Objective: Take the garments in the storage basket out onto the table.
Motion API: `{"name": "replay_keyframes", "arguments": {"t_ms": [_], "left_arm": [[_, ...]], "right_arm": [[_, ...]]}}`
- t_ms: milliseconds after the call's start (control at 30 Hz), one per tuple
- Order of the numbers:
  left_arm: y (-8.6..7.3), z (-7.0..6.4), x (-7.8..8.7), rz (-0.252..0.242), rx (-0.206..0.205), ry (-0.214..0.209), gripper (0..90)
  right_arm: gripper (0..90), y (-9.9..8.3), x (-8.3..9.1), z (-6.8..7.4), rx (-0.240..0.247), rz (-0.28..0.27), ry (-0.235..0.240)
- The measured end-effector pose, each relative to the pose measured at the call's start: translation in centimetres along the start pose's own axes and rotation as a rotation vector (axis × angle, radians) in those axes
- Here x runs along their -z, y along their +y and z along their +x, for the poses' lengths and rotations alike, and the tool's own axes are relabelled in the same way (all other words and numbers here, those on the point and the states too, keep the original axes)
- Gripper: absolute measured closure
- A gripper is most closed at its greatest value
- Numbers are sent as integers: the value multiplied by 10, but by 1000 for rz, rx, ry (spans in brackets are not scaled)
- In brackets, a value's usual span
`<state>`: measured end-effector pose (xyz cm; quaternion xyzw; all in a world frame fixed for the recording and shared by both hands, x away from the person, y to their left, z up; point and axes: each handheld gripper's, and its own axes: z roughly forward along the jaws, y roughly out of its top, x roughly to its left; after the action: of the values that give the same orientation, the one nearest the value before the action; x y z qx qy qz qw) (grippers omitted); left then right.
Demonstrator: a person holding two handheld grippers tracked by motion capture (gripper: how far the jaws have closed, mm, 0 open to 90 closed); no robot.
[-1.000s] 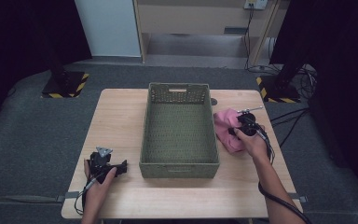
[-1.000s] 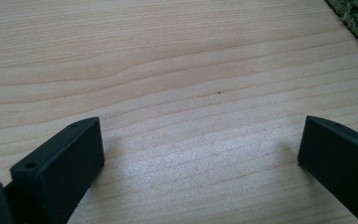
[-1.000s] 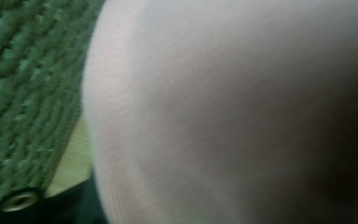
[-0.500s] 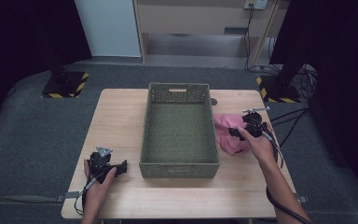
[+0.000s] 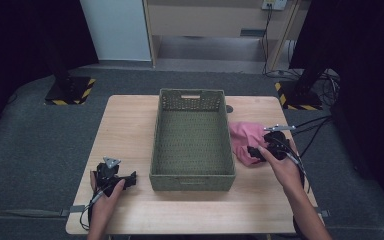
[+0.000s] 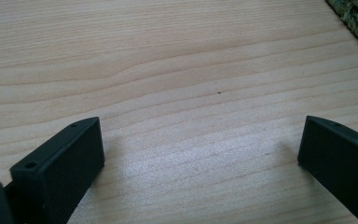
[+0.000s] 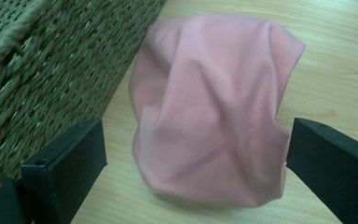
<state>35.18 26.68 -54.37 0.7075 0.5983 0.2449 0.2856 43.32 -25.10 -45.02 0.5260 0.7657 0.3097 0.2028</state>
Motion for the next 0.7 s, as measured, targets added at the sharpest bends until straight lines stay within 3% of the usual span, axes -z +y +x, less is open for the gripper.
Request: {"name": "replay_keyframes", "arguments": {"t_ms": [700], "left_arm": [[0, 0, 0, 0, 0, 0, 0]], "right_arm": [[48, -24, 16, 17, 39, -44, 33]]}}
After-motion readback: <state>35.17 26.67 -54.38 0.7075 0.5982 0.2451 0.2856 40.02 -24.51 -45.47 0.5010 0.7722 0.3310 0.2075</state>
